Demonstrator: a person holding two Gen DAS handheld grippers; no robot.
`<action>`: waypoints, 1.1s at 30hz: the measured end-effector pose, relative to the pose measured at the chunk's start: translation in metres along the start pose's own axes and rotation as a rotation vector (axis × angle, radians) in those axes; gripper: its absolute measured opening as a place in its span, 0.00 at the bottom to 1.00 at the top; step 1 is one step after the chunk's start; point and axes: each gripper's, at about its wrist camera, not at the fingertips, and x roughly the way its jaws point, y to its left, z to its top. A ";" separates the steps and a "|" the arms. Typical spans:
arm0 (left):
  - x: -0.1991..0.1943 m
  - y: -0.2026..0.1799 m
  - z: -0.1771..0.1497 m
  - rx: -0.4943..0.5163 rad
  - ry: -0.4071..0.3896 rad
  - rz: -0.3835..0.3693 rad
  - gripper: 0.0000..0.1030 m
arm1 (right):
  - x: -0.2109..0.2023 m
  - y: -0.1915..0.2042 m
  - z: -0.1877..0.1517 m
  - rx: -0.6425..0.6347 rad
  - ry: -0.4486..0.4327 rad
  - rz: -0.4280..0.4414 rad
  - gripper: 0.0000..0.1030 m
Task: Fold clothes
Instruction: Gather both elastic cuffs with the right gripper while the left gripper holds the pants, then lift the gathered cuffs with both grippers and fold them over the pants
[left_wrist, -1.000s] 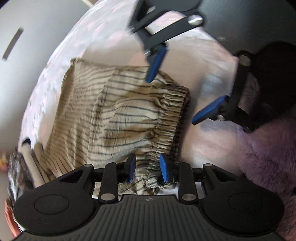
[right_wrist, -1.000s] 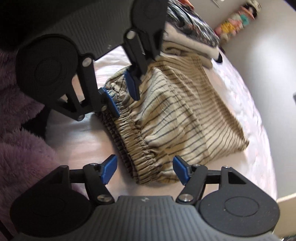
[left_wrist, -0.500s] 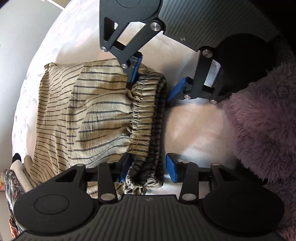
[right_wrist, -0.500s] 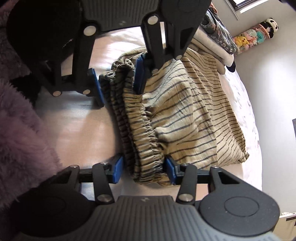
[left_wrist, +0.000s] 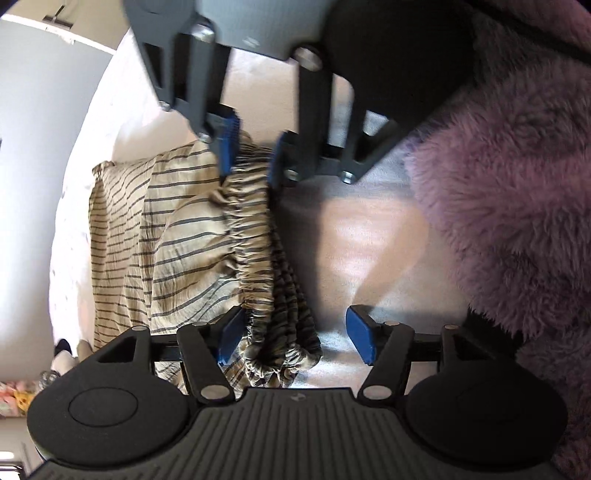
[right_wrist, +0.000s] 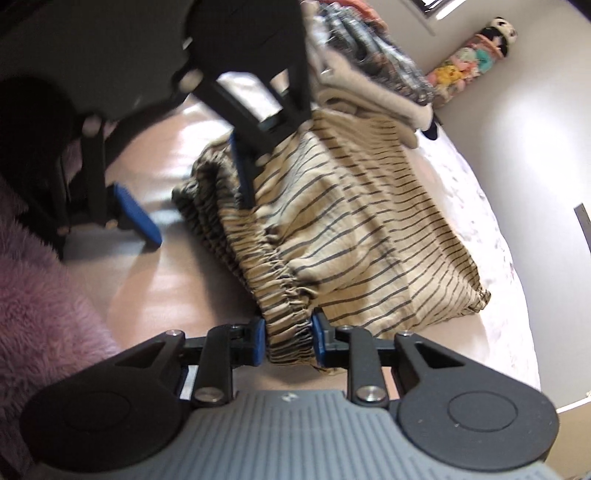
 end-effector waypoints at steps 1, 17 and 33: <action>0.001 -0.003 0.001 0.021 0.003 0.015 0.58 | -0.002 -0.002 -0.001 0.014 -0.013 -0.001 0.26; 0.029 0.001 0.009 0.068 0.132 0.157 0.29 | -0.025 -0.027 -0.014 0.232 -0.118 0.044 0.26; -0.023 0.084 -0.017 -0.532 -0.002 -0.158 0.15 | -0.032 0.020 -0.006 -0.125 -0.123 -0.084 0.47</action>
